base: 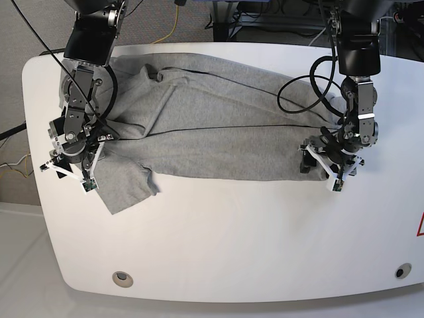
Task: Fold the T-shirt properly
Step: 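Move the open left gripper down along the folded side edge, then close the left gripper on the folded side edge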
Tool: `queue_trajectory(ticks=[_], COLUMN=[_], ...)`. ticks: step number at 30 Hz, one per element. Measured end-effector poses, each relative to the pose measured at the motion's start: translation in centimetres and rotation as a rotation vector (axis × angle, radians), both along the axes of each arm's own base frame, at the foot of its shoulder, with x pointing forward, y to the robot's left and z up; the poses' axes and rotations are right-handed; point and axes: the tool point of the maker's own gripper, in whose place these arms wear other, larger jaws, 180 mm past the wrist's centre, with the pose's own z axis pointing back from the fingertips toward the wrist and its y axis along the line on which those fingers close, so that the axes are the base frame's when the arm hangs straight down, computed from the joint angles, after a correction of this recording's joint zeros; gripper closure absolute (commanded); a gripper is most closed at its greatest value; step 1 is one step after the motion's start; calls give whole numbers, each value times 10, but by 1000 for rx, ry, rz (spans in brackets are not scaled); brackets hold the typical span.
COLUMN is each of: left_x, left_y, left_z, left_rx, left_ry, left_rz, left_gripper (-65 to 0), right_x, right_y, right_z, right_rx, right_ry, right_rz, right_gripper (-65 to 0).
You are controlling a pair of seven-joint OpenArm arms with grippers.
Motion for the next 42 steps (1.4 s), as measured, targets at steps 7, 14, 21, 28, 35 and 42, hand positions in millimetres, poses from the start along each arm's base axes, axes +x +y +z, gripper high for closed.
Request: queue_trajectory(ticks=[7, 14, 21, 28, 35, 42], left_x=[0, 5, 12, 10, 10, 7], left_y=[15, 36, 29, 33, 34, 34], left_z=[1, 7, 12, 10, 10, -1], left_rx=[34, 73, 57, 61, 62, 53], left_ry=[13, 16, -7, 1, -3, 26], left_rz=[27, 70, 64, 96, 105, 112], left_gripper=[-418, -418, -418, -418, -419, -419], right_x=[-1, -1, 3, 16, 19, 19], right_y=[0, 0, 0, 1, 0, 1], right_z=[-1, -1, -3, -2, 2, 1], right_rx=[-1, 0, 8, 27, 26, 28], right_ry=[4, 3, 11, 2, -6, -5], right_rz=[0, 1, -6, -3, -6, -5], right_gripper=[-310, -310, -310, -310, -310, -310])
